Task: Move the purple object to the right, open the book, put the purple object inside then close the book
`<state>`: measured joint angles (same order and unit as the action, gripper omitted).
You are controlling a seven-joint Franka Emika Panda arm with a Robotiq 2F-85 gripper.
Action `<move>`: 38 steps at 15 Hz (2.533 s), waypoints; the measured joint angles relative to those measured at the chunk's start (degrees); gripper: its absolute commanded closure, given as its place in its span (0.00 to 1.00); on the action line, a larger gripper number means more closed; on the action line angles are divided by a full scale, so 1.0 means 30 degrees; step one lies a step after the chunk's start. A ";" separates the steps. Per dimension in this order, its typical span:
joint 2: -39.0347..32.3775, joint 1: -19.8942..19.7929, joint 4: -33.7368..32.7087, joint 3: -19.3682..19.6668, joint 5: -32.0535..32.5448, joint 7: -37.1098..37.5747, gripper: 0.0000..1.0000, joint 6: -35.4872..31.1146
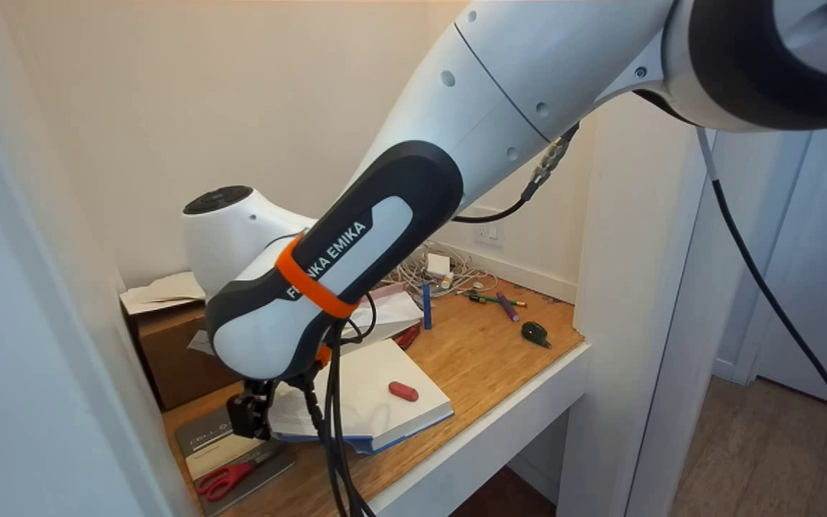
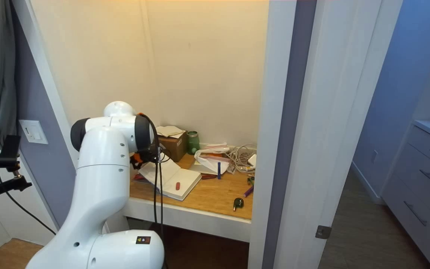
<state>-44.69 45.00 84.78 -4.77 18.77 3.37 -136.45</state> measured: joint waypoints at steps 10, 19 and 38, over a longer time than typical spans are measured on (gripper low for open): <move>0.1586 -0.0306 0.0300 0.1551 0.1330 0.0718 0.00 0.1518; 0.3007 -0.1656 0.2995 0.2069 0.2212 0.2303 0.00 0.2563; 0.8136 -0.3951 0.6075 -0.0549 0.1152 0.5500 0.00 0.3637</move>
<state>-20.28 33.15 103.01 -6.42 22.22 19.87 -125.53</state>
